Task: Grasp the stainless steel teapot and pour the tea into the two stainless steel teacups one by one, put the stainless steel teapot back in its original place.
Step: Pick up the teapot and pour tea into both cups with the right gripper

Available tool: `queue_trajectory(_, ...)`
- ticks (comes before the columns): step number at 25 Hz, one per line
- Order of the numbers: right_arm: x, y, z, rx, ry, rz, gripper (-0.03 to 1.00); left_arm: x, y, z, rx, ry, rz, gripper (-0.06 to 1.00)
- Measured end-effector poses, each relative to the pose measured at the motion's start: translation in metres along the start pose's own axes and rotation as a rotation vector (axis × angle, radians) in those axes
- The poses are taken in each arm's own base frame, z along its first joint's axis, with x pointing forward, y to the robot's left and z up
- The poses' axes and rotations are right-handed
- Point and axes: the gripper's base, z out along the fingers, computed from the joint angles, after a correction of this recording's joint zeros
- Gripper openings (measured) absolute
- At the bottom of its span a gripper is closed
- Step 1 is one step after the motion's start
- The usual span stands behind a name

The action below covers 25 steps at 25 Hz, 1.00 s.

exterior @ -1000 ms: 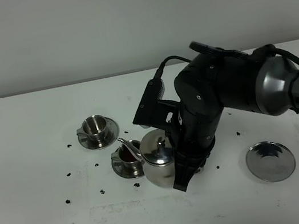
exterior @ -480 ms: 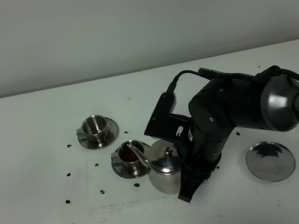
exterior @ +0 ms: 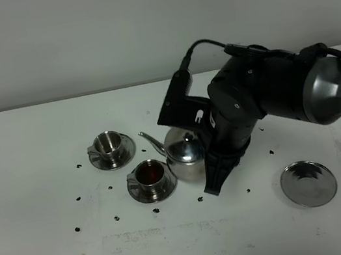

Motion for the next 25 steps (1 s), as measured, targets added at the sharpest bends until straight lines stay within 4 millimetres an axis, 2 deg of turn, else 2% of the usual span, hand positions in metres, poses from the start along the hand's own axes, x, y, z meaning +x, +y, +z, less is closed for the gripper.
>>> queue_trajectory(5,-0.023,-0.024,-0.018,0.095,-0.062,-0.062,0.2,0.0,0.0,0.0,0.0,0.0,0.0,0.5)
queue_trajectory(8,-0.035,-0.034,-0.007,0.112,-0.04,-0.093,0.2,0.0,0.0,0.0,0.0,0.0,0.0,0.5)
queue_trajectory(13,-0.054,-0.047,0.027,0.142,-0.009,-0.181,0.2,0.0,0.0,0.0,0.0,0.0,0.0,0.5)
queue_trajectory(16,-0.063,-0.054,0.039,0.177,0.009,-0.247,0.2,0.0,0.0,0.0,0.0,0.0,0.0,0.5)
queue_trajectory(21,-0.066,-0.054,0.065,0.185,0.059,-0.353,0.2,0.0,0.0,0.0,0.0,0.0,0.0,0.5)
queue_trajectory(25,-0.067,-0.049,0.077,0.207,0.097,-0.435,0.2,0.0,0.0,0.0,0.0,0.0,0.0,0.5)
